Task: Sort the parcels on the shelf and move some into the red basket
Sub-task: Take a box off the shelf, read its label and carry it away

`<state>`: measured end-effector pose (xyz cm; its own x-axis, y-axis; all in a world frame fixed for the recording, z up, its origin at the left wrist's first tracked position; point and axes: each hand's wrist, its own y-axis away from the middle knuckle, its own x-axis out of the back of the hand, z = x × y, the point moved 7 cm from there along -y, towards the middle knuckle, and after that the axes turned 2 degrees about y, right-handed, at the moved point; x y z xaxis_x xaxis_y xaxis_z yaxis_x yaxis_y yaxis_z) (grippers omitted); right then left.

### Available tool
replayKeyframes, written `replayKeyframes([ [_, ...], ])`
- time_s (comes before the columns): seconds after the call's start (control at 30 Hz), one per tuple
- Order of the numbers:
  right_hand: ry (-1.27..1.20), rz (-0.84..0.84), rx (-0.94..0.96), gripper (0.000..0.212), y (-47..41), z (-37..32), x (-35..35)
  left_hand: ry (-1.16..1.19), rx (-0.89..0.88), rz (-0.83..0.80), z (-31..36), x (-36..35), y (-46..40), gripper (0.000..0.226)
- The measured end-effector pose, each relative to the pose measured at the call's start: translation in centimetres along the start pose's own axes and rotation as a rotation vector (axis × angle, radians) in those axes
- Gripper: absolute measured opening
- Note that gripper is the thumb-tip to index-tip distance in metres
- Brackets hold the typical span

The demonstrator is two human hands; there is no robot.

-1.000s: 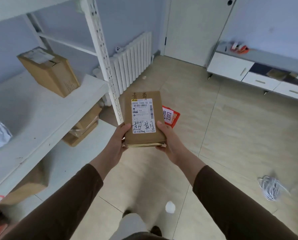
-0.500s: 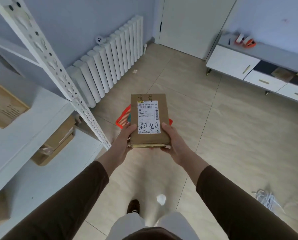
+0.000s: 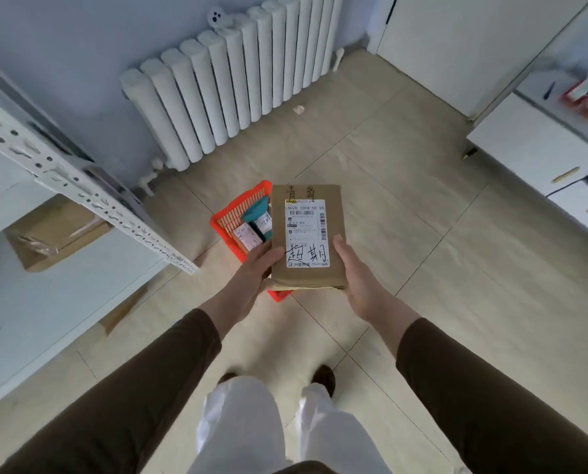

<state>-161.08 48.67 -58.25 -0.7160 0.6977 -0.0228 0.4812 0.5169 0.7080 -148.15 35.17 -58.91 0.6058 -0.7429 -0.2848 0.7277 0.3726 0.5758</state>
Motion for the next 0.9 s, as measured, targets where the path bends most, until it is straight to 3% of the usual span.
replayKeyframes([
  [0.13, 0.098, 0.020, -0.092, 0.052, -5.5, 0.0, 2.5, 0.064, 0.072, 0.114, -2.4, -0.7, -4.1, 0.033],
  [0.43, 0.303, 0.071, -0.261, 0.052, -19.7, 4.3, 4.7, 0.138, 0.198, 0.174, -11.1, 1.6, -16.4, 0.042],
  [0.6, 0.438, 0.068, -0.296, 0.065, -28.8, 8.0, 5.2, 0.229, 0.255, 0.280, -16.5, 3.9, -23.0, 0.045],
  [0.73, 0.471, 0.019, -0.272, 0.056, -35.8, 10.4, 4.5, 0.320, 0.289, 0.375, -21.4, 5.9, -28.2, 0.038],
  [0.83, 0.526, -0.042, -0.253, 0.030, -40.1, 12.7, 3.8, 0.377, 0.299, 0.439, -25.0, 7.3, -32.0, 0.040],
  [0.9, 0.537, -0.059, -0.200, 0.032, -43.4, 14.4, 3.8, 0.386, 0.296, 0.461, -26.8, 8.0, -34.4, 0.041],
])
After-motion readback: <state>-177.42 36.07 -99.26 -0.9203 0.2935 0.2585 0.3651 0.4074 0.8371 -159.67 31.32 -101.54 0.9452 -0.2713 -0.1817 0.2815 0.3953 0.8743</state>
